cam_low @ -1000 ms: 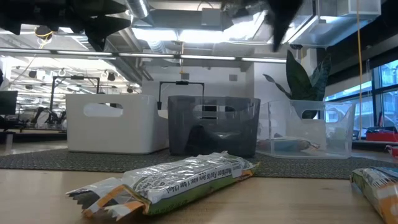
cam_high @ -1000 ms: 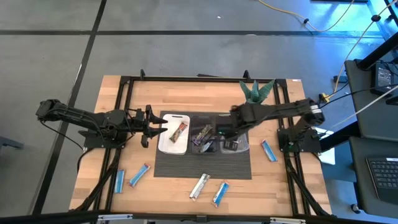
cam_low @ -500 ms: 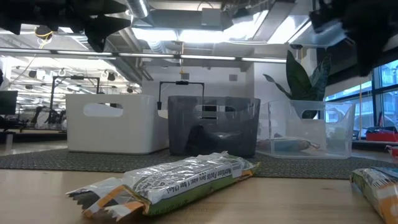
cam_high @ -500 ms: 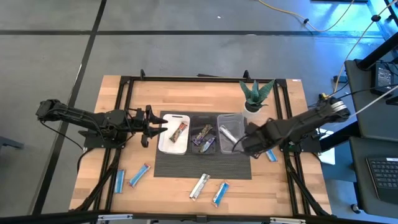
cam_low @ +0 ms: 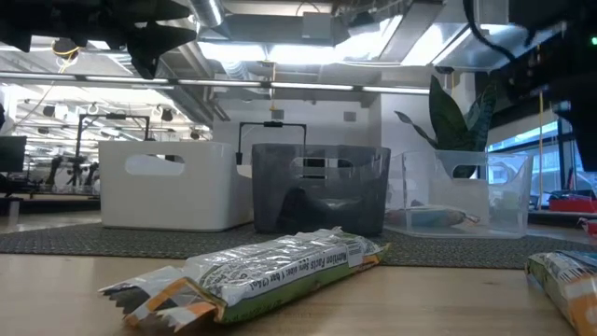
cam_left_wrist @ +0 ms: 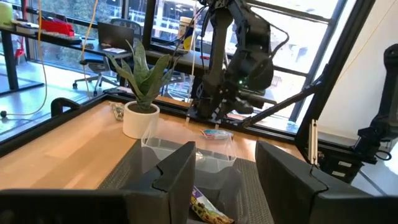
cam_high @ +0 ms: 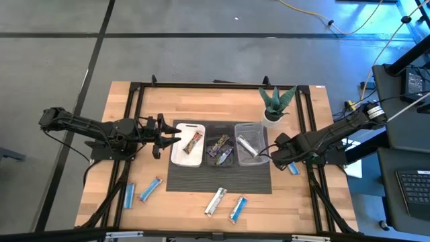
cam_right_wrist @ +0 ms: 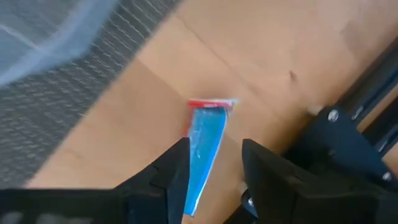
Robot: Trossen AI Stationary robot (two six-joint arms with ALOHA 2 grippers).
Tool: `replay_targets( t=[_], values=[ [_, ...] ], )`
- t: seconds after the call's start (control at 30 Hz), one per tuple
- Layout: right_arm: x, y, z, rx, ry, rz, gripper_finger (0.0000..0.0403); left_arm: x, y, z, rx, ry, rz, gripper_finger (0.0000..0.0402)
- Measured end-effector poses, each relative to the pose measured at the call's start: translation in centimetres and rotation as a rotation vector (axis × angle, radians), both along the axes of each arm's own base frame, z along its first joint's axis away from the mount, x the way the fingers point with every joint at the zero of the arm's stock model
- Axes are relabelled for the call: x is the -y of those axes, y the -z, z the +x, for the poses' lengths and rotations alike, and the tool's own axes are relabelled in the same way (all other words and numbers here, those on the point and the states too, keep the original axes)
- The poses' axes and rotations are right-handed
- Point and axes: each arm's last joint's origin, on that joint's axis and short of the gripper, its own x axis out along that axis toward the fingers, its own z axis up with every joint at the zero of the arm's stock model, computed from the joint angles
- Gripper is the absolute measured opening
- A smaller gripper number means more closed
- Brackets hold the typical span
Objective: Pick and place Granola Bars by type
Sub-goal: Put the red granola bar into the white bin
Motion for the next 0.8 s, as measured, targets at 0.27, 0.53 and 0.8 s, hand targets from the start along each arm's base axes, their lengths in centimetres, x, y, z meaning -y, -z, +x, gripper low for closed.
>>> replay_targets(
  t=[0.27, 0.53, 0.8],
  values=[
    [0.3, 2.0, -0.7, -0.026, 0.022, 0.001, 0.0151, -0.1, 0.0, 0.0, 0.000, -0.043, 0.000, 0.0159],
    [0.3, 2.2, -0.8, -0.025, 0.046, -0.009, 0.0222, -0.2, 0.0, 0.0, 0.001, -0.056, 0.000, 0.0157],
    [0.3, 2.2, -0.8, -0.016, 0.070, -0.012, 0.0263, -0.2, 0.0, 0.0, 0.001, -0.056, 0.000, 0.0162]
  ],
)
